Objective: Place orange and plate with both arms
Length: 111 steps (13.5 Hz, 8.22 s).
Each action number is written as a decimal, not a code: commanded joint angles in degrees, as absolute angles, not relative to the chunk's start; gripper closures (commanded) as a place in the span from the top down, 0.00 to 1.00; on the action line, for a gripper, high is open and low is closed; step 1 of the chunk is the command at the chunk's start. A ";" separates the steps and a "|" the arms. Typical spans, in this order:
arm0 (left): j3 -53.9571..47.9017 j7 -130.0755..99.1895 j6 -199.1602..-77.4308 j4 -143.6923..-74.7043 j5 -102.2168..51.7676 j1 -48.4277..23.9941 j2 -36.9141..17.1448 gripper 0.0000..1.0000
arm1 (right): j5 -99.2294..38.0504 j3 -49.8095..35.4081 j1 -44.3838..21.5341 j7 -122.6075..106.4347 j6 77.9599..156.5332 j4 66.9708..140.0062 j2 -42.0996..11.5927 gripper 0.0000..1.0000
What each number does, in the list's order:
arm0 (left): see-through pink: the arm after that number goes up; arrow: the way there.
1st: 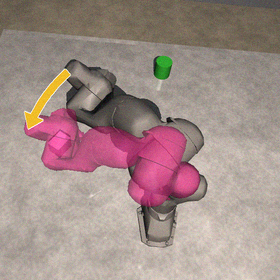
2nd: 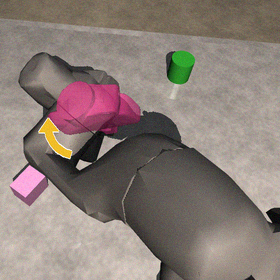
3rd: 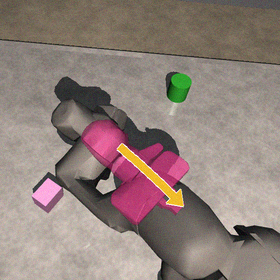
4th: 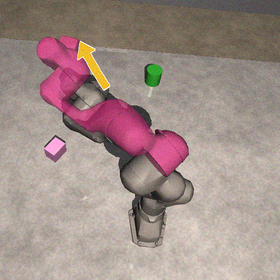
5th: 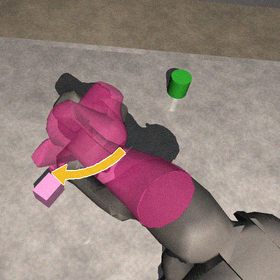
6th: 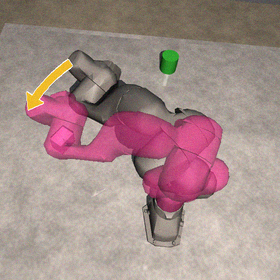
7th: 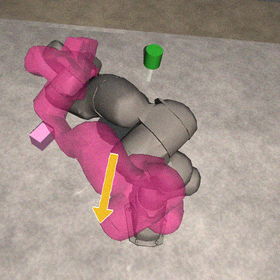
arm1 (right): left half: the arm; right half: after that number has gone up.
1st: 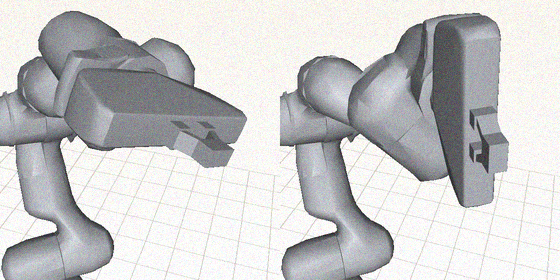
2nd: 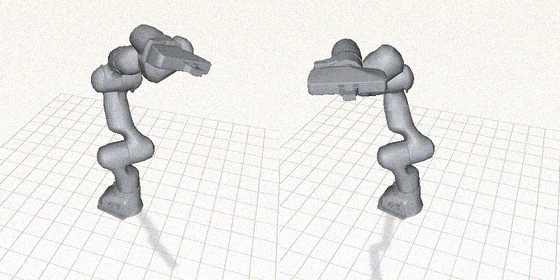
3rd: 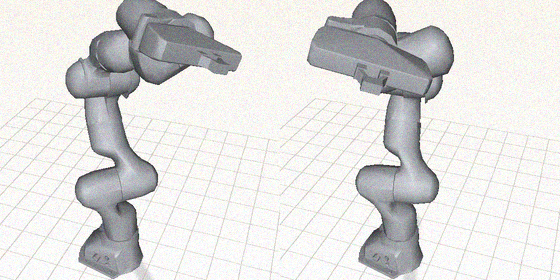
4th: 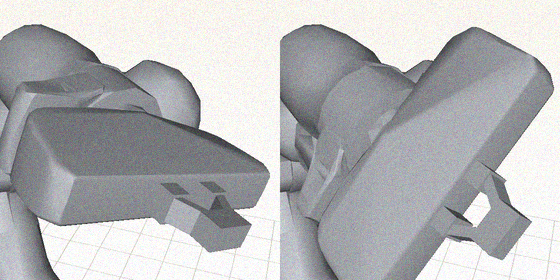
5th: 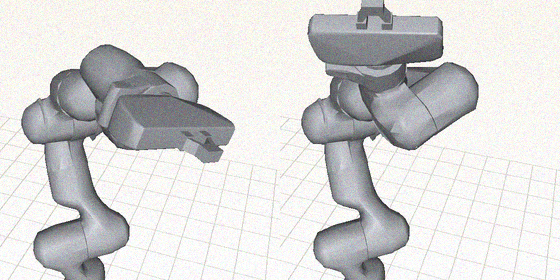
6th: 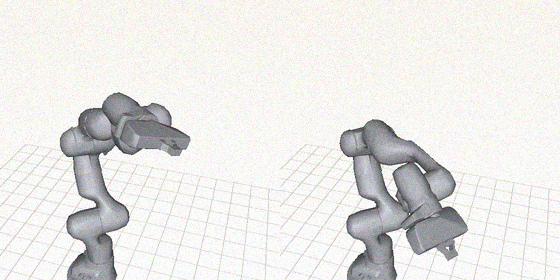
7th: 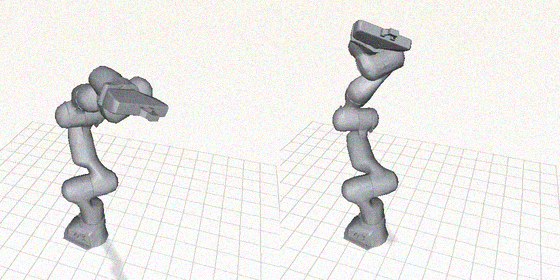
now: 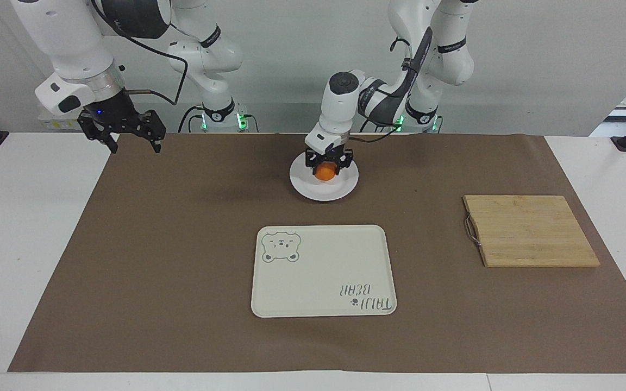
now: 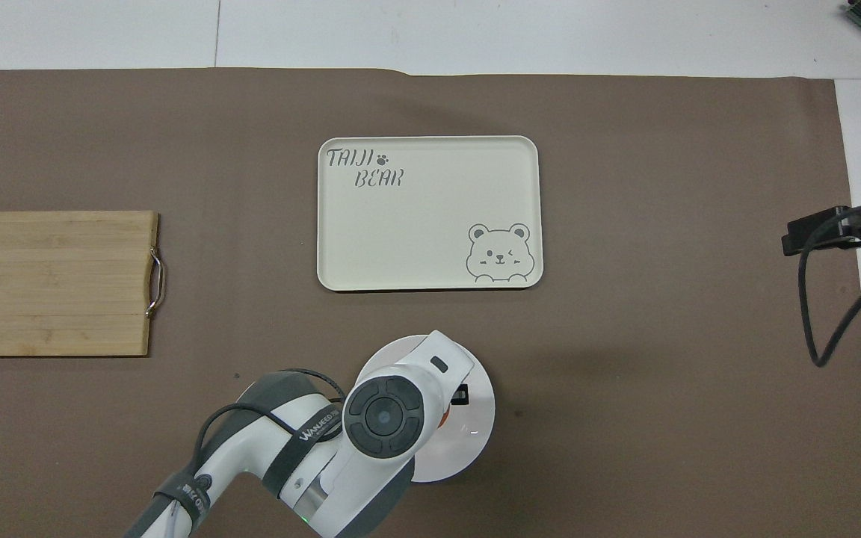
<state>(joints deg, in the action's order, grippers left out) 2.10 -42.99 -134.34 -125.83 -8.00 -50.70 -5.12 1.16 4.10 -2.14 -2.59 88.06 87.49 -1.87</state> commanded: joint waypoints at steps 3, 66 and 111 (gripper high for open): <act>3.08 -41.23 -134.82 -126.65 -9.49 -51.15 -4.39 1.00 | 1.23 3.52 -1.49 -3.78 88.24 88.59 -0.88 1.00; 3.87 8.79 -83.94 -85.17 0.18 -3.52 1.23 1.00 | -71.37 3.51 -22.24 -29.29 124.28 142.13 1.05 0.00; 3.87 8.79 -83.94 -85.17 0.18 -3.52 1.23 1.00 | -0.45 5.36 -9.24 -8.16 113.22 89.91 -14.95 1.00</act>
<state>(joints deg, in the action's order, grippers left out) 4.46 9.32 -84.57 -84.80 -0.58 -4.02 0.44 -2.79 5.94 -11.54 -4.15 115.58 89.36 -17.08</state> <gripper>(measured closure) 0.000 0.000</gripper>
